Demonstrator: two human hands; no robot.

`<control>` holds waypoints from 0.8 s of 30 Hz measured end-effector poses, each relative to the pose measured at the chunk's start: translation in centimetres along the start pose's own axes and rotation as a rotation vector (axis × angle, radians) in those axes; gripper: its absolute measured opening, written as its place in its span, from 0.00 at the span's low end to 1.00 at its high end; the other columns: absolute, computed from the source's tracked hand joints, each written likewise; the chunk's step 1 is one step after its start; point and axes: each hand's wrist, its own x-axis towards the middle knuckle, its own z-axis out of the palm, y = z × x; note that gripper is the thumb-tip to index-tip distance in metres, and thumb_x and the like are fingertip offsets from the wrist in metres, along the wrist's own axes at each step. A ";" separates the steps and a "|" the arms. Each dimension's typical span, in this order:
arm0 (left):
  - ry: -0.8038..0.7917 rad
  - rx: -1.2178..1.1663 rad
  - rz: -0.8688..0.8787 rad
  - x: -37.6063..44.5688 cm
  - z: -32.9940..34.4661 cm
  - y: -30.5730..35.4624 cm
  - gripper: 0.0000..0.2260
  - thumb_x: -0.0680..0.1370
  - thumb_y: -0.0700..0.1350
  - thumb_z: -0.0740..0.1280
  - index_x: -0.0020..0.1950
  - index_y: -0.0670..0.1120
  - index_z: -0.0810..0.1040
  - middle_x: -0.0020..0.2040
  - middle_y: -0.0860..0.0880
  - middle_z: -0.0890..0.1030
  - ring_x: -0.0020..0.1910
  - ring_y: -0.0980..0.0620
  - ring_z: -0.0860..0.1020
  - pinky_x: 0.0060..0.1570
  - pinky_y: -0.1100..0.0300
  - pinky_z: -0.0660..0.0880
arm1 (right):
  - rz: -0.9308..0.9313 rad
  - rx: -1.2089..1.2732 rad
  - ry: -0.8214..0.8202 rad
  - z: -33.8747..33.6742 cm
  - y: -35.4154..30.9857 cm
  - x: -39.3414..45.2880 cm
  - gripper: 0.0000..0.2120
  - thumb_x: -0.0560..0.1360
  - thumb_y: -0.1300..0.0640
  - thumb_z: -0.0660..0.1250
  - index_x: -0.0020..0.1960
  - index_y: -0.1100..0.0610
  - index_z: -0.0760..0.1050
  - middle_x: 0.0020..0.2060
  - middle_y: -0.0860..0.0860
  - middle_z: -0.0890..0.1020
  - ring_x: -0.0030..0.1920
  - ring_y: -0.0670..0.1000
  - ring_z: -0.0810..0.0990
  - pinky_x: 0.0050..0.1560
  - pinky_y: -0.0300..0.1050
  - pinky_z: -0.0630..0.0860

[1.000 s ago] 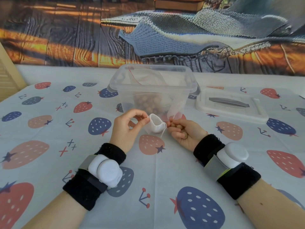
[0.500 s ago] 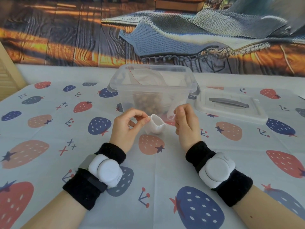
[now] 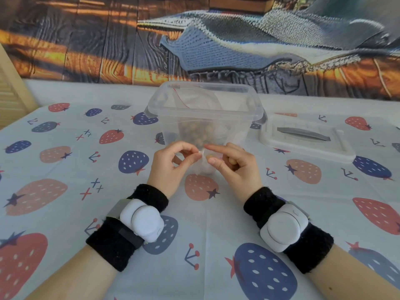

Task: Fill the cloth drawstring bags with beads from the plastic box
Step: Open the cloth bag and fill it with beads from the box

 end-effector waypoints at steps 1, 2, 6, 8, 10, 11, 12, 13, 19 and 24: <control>-0.003 0.001 0.003 0.0 0.0 0.1 0.04 0.73 0.46 0.70 0.40 0.54 0.78 0.37 0.62 0.79 0.37 0.61 0.75 0.39 0.49 0.75 | 0.004 0.003 0.008 0.0 0.0 0.0 0.12 0.72 0.57 0.68 0.55 0.52 0.79 0.27 0.41 0.66 0.30 0.41 0.63 0.35 0.30 0.61; -0.004 0.004 0.005 0.0 0.0 0.1 0.05 0.73 0.44 0.70 0.40 0.54 0.78 0.37 0.62 0.79 0.36 0.62 0.75 0.39 0.49 0.75 | 0.015 0.009 0.019 0.0 0.0 0.1 0.11 0.73 0.57 0.67 0.55 0.51 0.79 0.26 0.42 0.65 0.29 0.41 0.62 0.34 0.30 0.61; 0.006 0.008 0.000 0.0 -0.1 0.0 0.09 0.74 0.40 0.71 0.40 0.54 0.77 0.37 0.64 0.79 0.35 0.63 0.74 0.39 0.53 0.74 | 0.174 0.123 0.050 -0.3 0.5 0.2 0.13 0.72 0.61 0.55 0.47 0.50 0.76 0.26 0.43 0.63 0.28 0.43 0.61 0.29 0.31 0.60; 0.009 0.010 0.005 0.0 -0.1 0.0 0.10 0.74 0.40 0.71 0.40 0.55 0.77 0.37 0.63 0.79 0.35 0.62 0.74 0.38 0.53 0.75 | 0.325 0.211 0.098 -0.2 0.8 0.4 0.11 0.69 0.62 0.52 0.43 0.52 0.71 0.28 0.45 0.64 0.27 0.44 0.61 0.24 0.31 0.59; 0.012 0.011 0.008 0.0 -0.1 -0.1 0.10 0.74 0.40 0.71 0.40 0.55 0.77 0.38 0.64 0.79 0.35 0.62 0.74 0.38 0.54 0.75 | 0.452 0.193 0.132 -0.1 1.1 0.5 0.07 0.73 0.61 0.53 0.42 0.52 0.68 0.30 0.47 0.65 0.26 0.45 0.62 0.23 0.32 0.59; 0.013 0.013 0.008 0.0 -0.1 -0.1 0.10 0.74 0.40 0.71 0.40 0.55 0.77 0.38 0.64 0.79 0.35 0.62 0.74 0.38 0.55 0.74 | 0.473 0.152 0.126 0.0 1.2 0.6 0.07 0.77 0.60 0.54 0.42 0.53 0.68 0.30 0.48 0.66 0.25 0.44 0.62 0.23 0.32 0.60; 0.014 0.015 0.008 0.0 -0.1 -0.1 0.10 0.74 0.40 0.71 0.40 0.56 0.77 0.38 0.64 0.79 0.35 0.62 0.74 0.38 0.55 0.74 | 0.459 0.108 0.111 0.0 1.4 0.6 0.09 0.80 0.60 0.54 0.42 0.54 0.67 0.29 0.48 0.67 0.25 0.43 0.63 0.25 0.33 0.61; 0.013 0.017 0.010 0.0 -0.1 -0.1 0.10 0.74 0.40 0.71 0.40 0.56 0.77 0.38 0.64 0.79 0.35 0.62 0.74 0.38 0.55 0.74 | 0.428 0.073 0.104 0.1 1.5 0.5 0.10 0.81 0.58 0.54 0.41 0.55 0.67 0.28 0.47 0.68 0.24 0.42 0.64 0.27 0.34 0.61; 0.010 0.011 0.015 0.0 -0.1 -0.2 0.10 0.74 0.40 0.71 0.41 0.55 0.77 0.38 0.63 0.79 0.37 0.61 0.75 0.38 0.54 0.75 | 0.263 -0.034 0.254 -0.2 1.2 0.6 0.18 0.78 0.49 0.50 0.32 0.52 0.65 0.22 0.41 0.70 0.26 0.43 0.65 0.33 0.40 0.62; -0.018 0.016 0.042 0.0 -0.1 -0.3 0.04 0.73 0.46 0.70 0.40 0.55 0.78 0.39 0.61 0.80 0.39 0.59 0.76 0.38 0.54 0.76 | 0.143 0.026 0.241 -0.3 0.3 0.3 0.13 0.78 0.56 0.52 0.37 0.55 0.68 0.26 0.40 0.71 0.29 0.40 0.69 0.32 0.31 0.64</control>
